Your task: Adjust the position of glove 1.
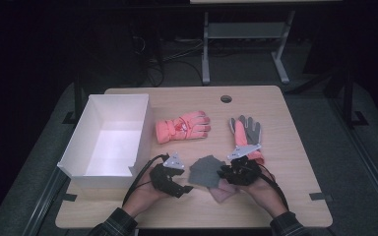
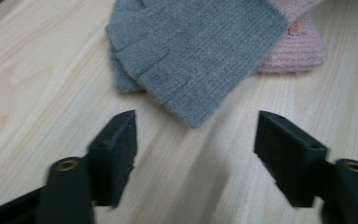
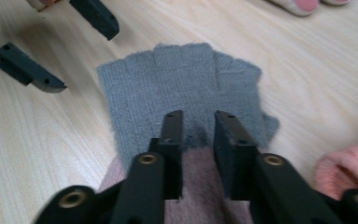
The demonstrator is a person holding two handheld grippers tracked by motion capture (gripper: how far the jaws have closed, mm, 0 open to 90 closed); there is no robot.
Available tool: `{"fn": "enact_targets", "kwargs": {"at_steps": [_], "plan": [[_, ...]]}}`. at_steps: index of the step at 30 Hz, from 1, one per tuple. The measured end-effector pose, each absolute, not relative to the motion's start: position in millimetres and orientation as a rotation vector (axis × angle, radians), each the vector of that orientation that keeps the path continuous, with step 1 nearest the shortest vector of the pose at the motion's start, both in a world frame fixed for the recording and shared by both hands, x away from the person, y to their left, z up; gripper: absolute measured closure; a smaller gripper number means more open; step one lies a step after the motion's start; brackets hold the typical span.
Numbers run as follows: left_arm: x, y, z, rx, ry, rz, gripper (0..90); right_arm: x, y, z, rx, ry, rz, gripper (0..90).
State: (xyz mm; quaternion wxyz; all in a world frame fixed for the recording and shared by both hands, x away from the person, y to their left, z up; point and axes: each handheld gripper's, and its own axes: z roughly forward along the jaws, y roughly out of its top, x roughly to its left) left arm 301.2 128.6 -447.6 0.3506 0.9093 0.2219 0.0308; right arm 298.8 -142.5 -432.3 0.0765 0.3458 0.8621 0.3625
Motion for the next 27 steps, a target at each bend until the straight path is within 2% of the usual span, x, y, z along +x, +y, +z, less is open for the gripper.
{"fn": "enact_targets", "kwargs": {"at_steps": [4,7,8,10,11,15,23,27], "plan": [[300.6,129.8,-444.7,2.340,0.573,0.098,52.4,296.6,-159.7,-424.9,1.037,2.532,1.120,74.9],[301.1,130.9,-441.3,2.342,0.575,0.068,73.3,294.1,-187.1,-417.7,1.035,2.491,1.119,87.5],[300.6,130.2,-440.6,2.336,0.586,0.055,77.1,293.9,-193.3,-417.5,1.034,2.497,1.111,89.1],[299.9,128.5,-439.6,2.344,0.577,0.032,87.0,293.8,-207.2,-421.4,1.045,2.505,1.091,90.0],[299.2,127.4,-439.8,2.357,0.565,0.027,88.6,294.5,-213.9,-425.1,1.047,2.515,1.091,89.1],[296.4,123.7,-442.4,2.398,0.540,0.027,88.2,298.4,-225.9,-432.8,1.064,2.557,1.124,77.6],[298.4,124.8,-446.4,2.414,0.569,0.036,81.3,301.8,-223.9,-450.3,1.017,2.688,1.054,66.6],[299.2,125.0,-448.2,2.437,0.568,0.074,69.5,305.0,-221.6,-452.1,0.990,2.700,1.061,64.5]]}}
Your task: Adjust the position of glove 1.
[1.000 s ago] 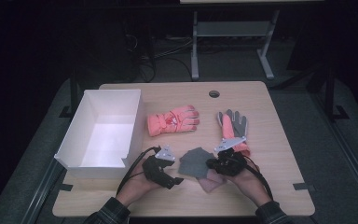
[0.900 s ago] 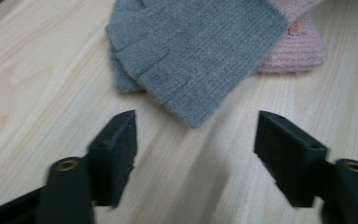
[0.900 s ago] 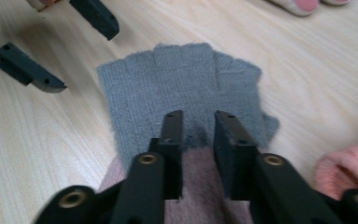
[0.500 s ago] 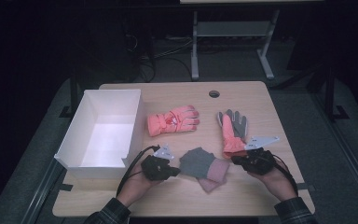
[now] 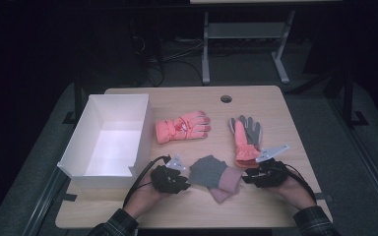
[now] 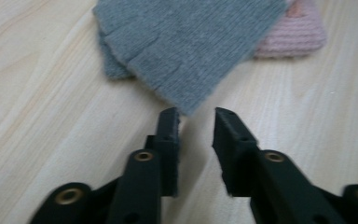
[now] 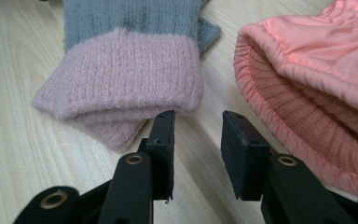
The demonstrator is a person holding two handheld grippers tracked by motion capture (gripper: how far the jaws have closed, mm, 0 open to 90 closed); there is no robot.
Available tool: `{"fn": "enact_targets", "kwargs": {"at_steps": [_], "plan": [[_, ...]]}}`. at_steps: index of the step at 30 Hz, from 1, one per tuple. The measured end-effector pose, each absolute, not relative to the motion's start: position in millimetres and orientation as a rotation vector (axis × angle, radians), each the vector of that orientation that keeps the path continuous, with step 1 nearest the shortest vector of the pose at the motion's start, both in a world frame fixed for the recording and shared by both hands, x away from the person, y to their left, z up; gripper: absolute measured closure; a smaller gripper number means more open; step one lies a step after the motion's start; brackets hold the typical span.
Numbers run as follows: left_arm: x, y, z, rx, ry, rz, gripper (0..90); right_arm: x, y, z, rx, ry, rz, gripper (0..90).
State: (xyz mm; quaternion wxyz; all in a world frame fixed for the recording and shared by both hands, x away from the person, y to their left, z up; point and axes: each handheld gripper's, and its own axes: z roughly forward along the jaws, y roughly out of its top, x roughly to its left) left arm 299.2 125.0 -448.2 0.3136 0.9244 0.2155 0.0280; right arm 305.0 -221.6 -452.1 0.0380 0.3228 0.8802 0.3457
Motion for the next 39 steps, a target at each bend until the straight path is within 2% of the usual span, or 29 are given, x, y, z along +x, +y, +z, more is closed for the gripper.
{"fn": "enact_targets", "kwargs": {"at_steps": [5,10,13,15,18,26,39], "plan": [[302.5,122.4,-450.4,2.437,0.580,0.072,66.0,309.2,-221.3,-452.6,0.979,2.715,1.092,64.6],[304.5,116.4,-454.6,2.435,0.593,0.061,66.0,312.5,-217.8,-455.2,0.970,2.738,1.111,68.0],[306.3,114.9,-454.4,2.436,0.592,0.053,72.2,313.2,-216.9,-455.8,0.970,2.742,1.108,77.0],[307.2,114.6,-454.5,2.437,0.597,0.030,80.8,313.9,-216.4,-455.9,0.962,2.740,1.102,84.2],[308.7,114.4,-451.8,2.452,0.587,0.031,84.7,313.4,-216.6,-454.0,0.982,2.734,1.116,87.6],[317.0,119.6,-435.2,2.388,0.613,0.098,86.5,305.5,-219.6,-439.1,0.936,2.682,1.169,88.8],[337.4,116.4,-430.3,2.316,0.706,0.122,86.6,280.3,-213.6,-431.4,0.877,2.741,1.196,89.3]]}}
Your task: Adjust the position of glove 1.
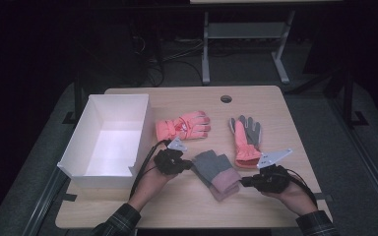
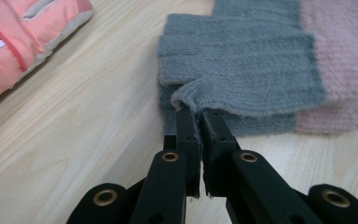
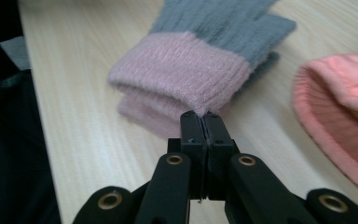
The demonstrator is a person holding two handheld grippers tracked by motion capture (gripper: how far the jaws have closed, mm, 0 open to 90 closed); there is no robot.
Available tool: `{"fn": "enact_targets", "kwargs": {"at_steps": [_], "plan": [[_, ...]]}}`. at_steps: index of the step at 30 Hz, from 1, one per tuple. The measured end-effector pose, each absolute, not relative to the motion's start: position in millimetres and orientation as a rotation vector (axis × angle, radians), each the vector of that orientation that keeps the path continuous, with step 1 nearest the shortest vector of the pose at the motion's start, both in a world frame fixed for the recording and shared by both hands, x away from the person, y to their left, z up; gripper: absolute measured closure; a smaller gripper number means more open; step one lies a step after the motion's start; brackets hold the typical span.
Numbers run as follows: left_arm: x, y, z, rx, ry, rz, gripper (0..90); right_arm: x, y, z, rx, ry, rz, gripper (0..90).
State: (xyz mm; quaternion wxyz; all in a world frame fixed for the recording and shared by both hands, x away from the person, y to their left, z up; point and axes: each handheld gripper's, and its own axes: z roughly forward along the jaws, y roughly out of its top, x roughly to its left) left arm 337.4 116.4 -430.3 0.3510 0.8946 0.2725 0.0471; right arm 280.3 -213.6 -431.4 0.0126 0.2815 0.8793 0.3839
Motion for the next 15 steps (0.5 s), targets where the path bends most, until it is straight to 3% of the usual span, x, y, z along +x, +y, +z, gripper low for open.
{"fn": "enact_targets", "kwargs": {"at_steps": [10,12,15], "plan": [[339.2,112.3,-447.8,2.397,0.738,0.076,84.9,279.4,-205.9,-440.8,0.854,2.813,1.123,88.4],[337.4,112.8,-448.0,2.405,0.741,0.108,73.4,278.3,-207.0,-441.4,0.838,2.800,1.120,83.5],[326.4,116.5,-438.2,2.371,0.732,0.116,70.2,279.2,-216.0,-434.4,0.857,2.744,1.157,77.5]]}}
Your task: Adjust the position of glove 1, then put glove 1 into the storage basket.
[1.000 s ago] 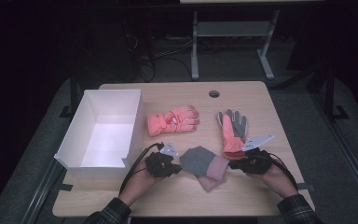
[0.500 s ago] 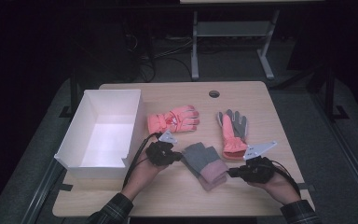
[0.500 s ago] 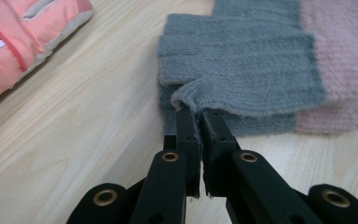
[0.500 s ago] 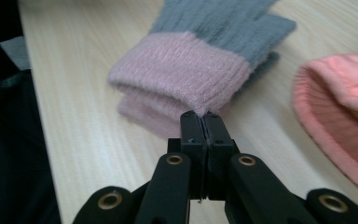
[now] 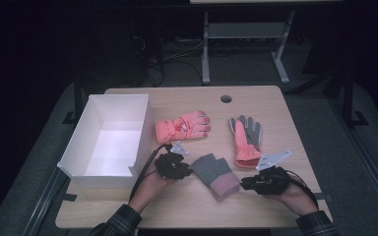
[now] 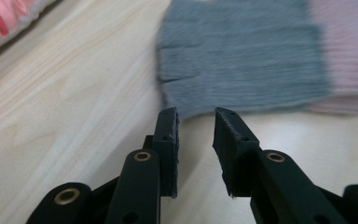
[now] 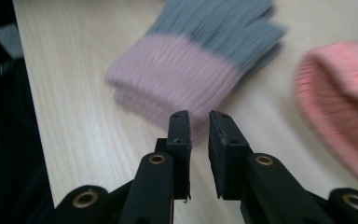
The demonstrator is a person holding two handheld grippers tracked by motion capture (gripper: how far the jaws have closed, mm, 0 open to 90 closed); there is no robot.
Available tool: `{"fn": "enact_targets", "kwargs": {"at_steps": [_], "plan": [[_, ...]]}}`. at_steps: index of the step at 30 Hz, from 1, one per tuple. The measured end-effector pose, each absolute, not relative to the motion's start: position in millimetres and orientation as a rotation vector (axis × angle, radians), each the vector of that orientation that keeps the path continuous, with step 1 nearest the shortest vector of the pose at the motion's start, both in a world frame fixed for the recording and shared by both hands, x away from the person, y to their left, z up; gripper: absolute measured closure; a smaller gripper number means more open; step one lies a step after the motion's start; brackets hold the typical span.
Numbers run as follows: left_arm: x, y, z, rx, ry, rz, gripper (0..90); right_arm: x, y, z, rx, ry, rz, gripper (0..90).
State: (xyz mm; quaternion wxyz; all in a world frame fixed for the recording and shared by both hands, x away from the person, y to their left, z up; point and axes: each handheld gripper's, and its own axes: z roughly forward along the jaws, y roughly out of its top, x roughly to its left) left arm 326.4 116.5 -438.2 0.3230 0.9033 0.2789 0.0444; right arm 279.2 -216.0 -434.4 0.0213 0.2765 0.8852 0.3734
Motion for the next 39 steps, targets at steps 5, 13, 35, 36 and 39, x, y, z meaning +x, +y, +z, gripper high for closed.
{"fn": "enact_targets", "kwargs": {"at_steps": [5,13,35,36,39], "plan": [[312.1,119.5,-436.4,2.407,0.681,0.028,89.6,286.6,-226.2,-432.9,0.963,2.638,1.147,89.1],[314.0,103.9,-446.6,2.438,0.657,-0.010,89.6,299.7,-204.3,-451.8,0.939,2.712,1.081,90.0],[333.6,93.0,-453.1,2.463,0.658,-0.011,89.8,282.3,-169.4,-456.2,0.790,2.837,1.094,90.0],[333.6,92.7,-453.1,2.454,0.668,-0.014,89.8,281.7,-167.7,-456.2,0.778,2.843,1.096,90.0],[334.3,91.1,-453.0,2.425,0.690,-0.019,89.8,278.6,-161.1,-455.9,0.760,2.859,1.107,90.0]]}}
